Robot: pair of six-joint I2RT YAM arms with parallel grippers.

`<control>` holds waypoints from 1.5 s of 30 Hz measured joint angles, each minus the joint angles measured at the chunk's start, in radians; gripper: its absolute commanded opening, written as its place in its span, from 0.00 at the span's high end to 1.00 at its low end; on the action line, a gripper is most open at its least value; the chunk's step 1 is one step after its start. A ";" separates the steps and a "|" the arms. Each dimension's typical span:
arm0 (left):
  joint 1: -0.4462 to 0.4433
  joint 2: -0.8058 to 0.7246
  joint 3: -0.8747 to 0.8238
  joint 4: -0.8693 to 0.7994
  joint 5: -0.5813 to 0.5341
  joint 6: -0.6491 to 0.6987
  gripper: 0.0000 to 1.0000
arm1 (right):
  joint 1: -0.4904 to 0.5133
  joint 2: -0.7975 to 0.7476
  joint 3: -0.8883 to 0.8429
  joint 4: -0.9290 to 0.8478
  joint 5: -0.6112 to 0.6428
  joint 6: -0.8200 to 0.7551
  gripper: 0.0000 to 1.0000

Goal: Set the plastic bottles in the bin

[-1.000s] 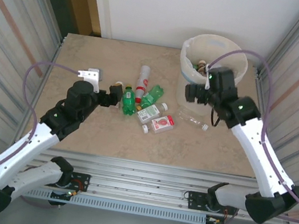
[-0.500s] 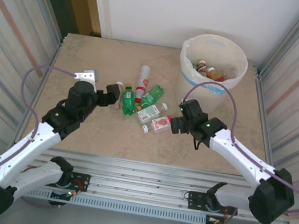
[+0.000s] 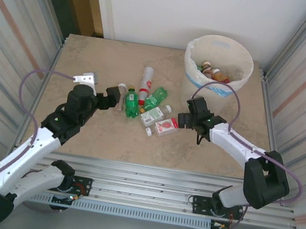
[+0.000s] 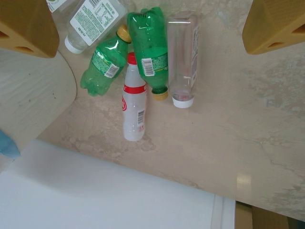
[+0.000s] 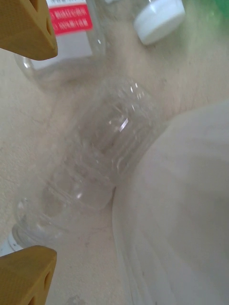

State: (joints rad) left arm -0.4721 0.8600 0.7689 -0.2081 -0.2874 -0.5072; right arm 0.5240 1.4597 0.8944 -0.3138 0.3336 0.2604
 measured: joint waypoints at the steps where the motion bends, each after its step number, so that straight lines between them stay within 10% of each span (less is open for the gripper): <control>1: 0.002 0.000 -0.002 0.002 0.002 -0.003 0.01 | -0.012 0.006 -0.001 0.006 -0.006 0.003 0.02; 28: 0.018 0.000 -0.012 0.003 0.018 -0.018 0.01 | -0.057 0.024 -0.034 0.066 -0.134 0.055 0.05; 45: 0.020 0.006 -0.012 0.003 0.036 -0.023 0.01 | -0.123 -0.295 -0.200 0.005 -0.313 0.156 0.02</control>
State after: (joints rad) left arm -0.4522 0.8661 0.7570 -0.2047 -0.2512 -0.5297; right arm 0.4007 1.1648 0.6945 -0.3088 0.0204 0.4164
